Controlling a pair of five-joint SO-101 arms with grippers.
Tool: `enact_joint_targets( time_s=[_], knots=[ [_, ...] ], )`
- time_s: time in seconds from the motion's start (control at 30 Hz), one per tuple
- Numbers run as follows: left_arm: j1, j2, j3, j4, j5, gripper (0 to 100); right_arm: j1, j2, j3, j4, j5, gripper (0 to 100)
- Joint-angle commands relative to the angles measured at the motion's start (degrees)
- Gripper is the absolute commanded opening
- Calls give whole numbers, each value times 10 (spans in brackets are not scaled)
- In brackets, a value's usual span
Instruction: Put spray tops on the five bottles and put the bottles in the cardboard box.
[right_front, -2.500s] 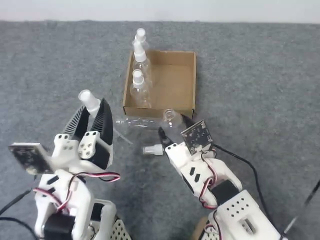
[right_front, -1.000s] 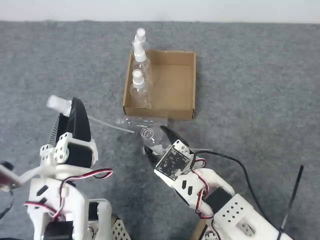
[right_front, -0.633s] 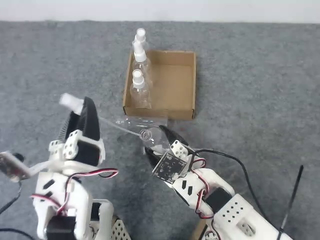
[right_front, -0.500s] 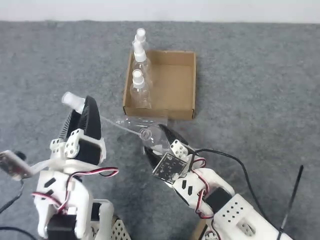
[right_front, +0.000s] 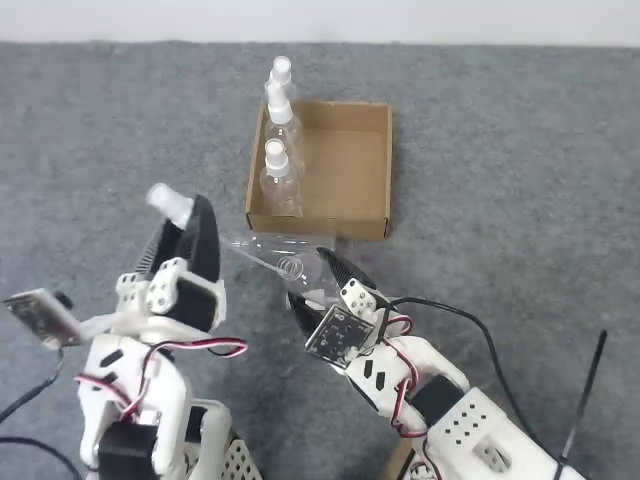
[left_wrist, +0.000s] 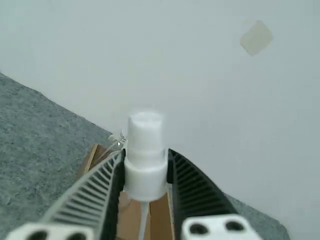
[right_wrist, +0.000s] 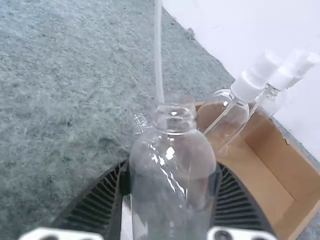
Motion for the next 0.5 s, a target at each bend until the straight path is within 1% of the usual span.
enact_joint_targets(
  time_s=[0.0,0.37,0.47],
  knots=[
    [14,-10,-5,-23,-16,10,-4,-15,12,-16,3,133],
    [17,-10,-4,-19,-20,10,-4,-15,12,-19,1,133],
    [48,-10,4,-21,-45,10,-4,-15,13,-19,-4,133]
  ],
)
